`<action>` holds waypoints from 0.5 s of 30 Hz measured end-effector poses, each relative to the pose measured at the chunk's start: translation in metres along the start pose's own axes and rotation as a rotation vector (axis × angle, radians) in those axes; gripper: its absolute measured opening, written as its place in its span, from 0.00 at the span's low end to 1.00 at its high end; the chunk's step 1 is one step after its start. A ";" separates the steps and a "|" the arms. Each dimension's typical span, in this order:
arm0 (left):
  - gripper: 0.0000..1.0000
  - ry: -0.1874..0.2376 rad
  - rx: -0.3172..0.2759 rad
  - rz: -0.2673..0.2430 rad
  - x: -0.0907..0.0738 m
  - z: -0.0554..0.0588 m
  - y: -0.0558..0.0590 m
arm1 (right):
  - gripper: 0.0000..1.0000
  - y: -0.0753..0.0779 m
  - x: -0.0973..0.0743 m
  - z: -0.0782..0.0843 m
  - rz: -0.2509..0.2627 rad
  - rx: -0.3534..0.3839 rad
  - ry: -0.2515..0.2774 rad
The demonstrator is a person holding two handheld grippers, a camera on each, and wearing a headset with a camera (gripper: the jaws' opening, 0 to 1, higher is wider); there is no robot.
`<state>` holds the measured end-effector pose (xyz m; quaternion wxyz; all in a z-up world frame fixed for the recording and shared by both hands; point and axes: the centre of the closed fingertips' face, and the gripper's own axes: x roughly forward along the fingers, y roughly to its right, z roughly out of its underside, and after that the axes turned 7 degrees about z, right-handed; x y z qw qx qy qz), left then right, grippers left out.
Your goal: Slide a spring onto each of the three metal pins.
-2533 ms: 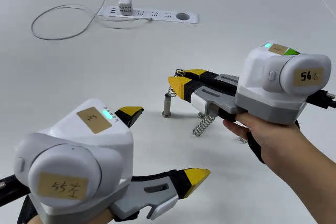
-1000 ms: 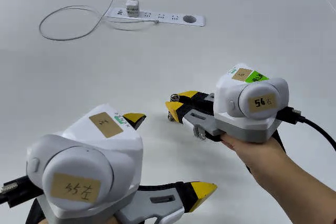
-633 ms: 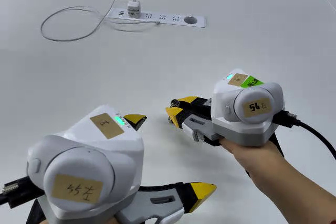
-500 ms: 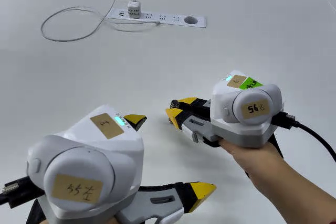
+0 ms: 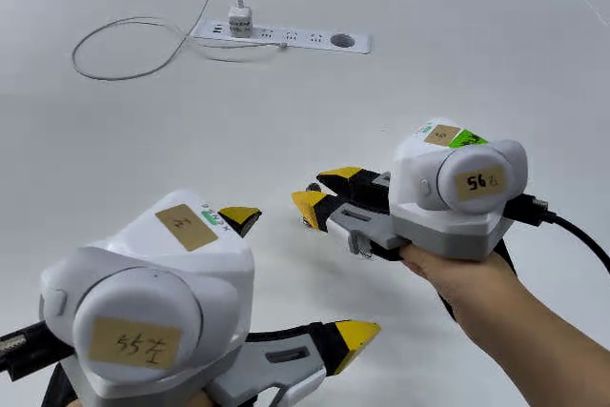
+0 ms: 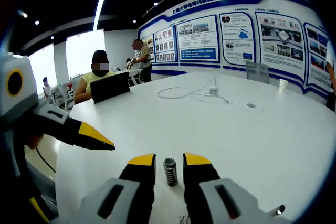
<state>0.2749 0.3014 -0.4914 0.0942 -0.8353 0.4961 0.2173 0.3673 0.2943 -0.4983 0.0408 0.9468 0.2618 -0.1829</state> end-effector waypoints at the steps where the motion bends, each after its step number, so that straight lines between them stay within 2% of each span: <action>1: 0.82 0.000 0.003 -0.001 0.000 0.000 0.000 | 0.23 0.000 -0.003 -0.004 -0.002 0.016 0.006; 9: 0.76 0.004 0.006 -0.008 0.000 -0.004 -0.002 | 0.33 0.011 -0.018 -0.012 0.017 0.067 0.004; 15: 0.71 -0.004 0.024 -0.005 0.003 -0.005 -0.003 | 0.39 0.020 -0.031 -0.018 0.040 0.070 0.008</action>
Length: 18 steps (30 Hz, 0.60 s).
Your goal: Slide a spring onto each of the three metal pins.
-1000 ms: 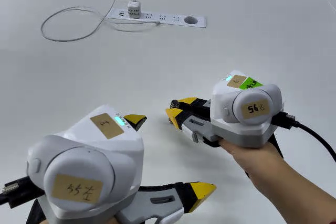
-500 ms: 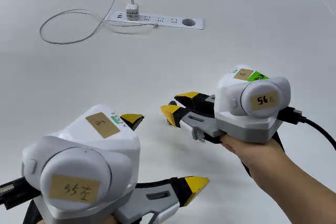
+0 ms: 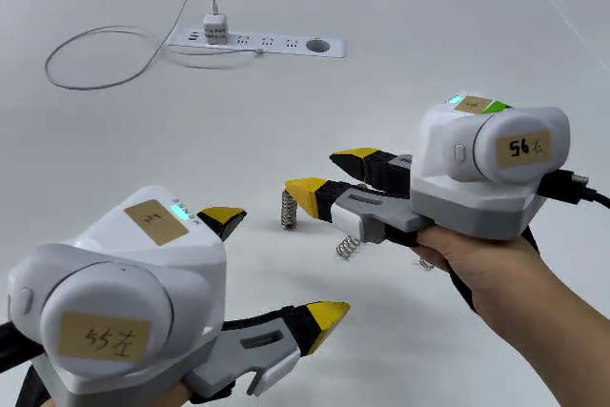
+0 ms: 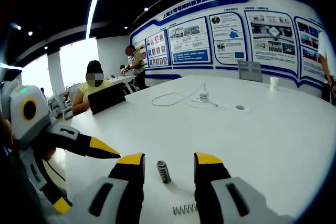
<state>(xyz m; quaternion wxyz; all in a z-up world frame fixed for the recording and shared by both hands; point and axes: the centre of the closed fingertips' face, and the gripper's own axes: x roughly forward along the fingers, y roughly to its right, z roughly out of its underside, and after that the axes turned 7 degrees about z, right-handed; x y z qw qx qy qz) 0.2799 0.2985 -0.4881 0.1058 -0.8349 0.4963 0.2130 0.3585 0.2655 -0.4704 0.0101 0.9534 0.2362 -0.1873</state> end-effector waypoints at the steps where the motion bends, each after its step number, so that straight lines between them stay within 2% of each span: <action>1: 0.71 -0.003 0.006 0.002 0.001 0.000 0.000 | 0.40 0.002 -0.002 -0.001 0.008 0.000 0.002; 8: 0.66 -0.020 0.038 0.023 0.010 0.000 0.003 | 0.46 0.014 -0.017 -0.002 0.035 0.017 0.003; 18: 0.56 -0.042 0.049 0.024 0.024 0.003 -0.005 | 0.49 0.029 -0.039 0.001 0.061 0.028 0.002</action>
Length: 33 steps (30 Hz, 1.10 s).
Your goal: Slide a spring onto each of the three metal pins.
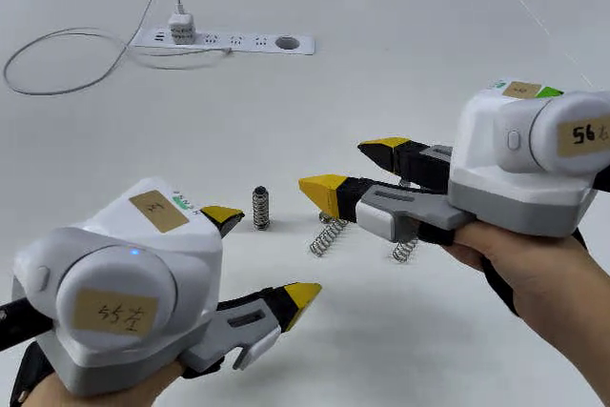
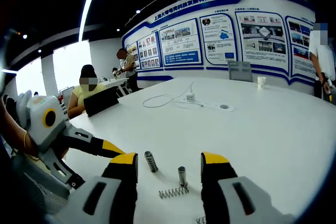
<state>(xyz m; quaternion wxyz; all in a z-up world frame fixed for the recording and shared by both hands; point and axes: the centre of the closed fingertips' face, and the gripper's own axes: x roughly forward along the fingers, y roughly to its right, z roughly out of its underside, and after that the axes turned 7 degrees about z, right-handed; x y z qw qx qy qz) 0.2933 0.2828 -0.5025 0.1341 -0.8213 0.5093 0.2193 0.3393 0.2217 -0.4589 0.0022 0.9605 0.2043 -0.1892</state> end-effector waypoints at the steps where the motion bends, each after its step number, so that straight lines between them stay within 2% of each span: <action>1: 0.55 -0.002 -0.003 0.003 0.002 0.001 0.000 | 0.49 0.002 -0.003 0.001 0.005 0.004 0.000; 8: 0.47 -0.004 -0.049 0.023 0.013 0.004 -0.001 | 0.51 0.010 -0.019 0.009 0.004 0.000 -0.004; 16: 0.39 -0.007 -0.049 0.038 0.028 0.002 -0.001 | 0.51 0.017 -0.035 0.019 -0.009 0.012 -0.001; 27: 0.32 -0.040 -0.028 0.063 0.054 0.007 0.001 | 0.51 0.025 -0.054 0.038 0.010 0.038 -0.021; 33: 0.28 -0.077 -0.035 0.055 0.066 0.012 -0.001 | 0.51 0.027 -0.060 0.044 0.024 0.060 -0.025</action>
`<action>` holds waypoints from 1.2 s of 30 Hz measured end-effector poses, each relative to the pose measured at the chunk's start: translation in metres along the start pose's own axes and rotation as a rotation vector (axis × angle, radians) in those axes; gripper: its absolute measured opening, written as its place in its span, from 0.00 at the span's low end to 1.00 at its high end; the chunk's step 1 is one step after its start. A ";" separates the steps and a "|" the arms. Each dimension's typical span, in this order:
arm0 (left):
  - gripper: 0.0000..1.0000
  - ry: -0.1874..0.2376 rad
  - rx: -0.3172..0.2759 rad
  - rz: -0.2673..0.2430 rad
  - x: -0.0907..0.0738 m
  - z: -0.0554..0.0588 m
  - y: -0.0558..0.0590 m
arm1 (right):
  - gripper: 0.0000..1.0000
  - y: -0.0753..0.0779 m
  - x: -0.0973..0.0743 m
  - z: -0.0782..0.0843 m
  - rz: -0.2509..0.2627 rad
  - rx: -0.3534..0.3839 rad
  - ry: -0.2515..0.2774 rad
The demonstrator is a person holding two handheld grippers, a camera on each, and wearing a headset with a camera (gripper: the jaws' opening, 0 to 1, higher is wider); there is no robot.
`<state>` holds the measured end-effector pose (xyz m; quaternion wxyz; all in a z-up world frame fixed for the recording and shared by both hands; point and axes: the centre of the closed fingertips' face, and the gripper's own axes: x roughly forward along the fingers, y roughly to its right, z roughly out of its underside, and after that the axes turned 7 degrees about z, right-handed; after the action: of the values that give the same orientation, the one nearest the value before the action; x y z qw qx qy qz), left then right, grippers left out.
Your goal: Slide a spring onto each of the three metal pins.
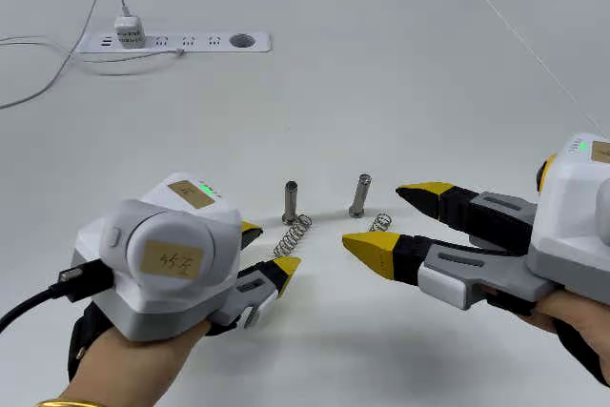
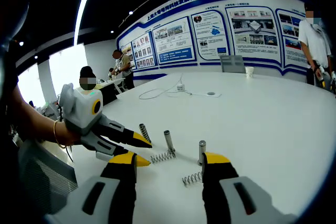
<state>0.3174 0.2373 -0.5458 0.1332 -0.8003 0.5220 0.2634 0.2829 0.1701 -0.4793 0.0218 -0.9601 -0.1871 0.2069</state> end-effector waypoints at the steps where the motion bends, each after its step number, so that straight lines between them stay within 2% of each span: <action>1: 0.27 0.000 -0.005 0.003 0.001 0.000 0.000 | 0.51 0.001 0.000 0.001 0.005 0.003 -0.004; 5: 0.26 0.003 -0.032 0.018 0.008 0.001 -0.001 | 0.50 0.002 -0.003 0.004 0.020 0.024 -0.002; 9: 0.23 -0.001 -0.030 0.012 0.012 0.003 -0.003 | 0.49 0.002 -0.005 0.007 0.028 0.041 -0.003; 20: 0.15 -0.013 0.002 0.040 0.018 0.008 -0.001 | 0.48 0.006 -0.007 0.010 0.051 0.062 -0.011; 29: 0.11 -0.018 0.019 0.041 0.018 0.007 -0.002 | 0.48 0.005 -0.006 0.013 0.056 0.076 -0.019; 34: 0.10 -0.025 0.063 0.048 0.015 0.009 0.002 | 0.48 0.004 -0.006 0.012 0.060 0.090 -0.014; 36: 0.10 -0.013 0.067 0.057 0.013 0.007 0.005 | 0.48 0.004 -0.006 0.010 0.061 0.097 -0.009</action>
<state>0.3152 0.2292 -0.5582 0.1556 -0.7783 0.5524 0.2547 0.2748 0.1642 -0.4864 0.0613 -0.9622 -0.1477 0.2206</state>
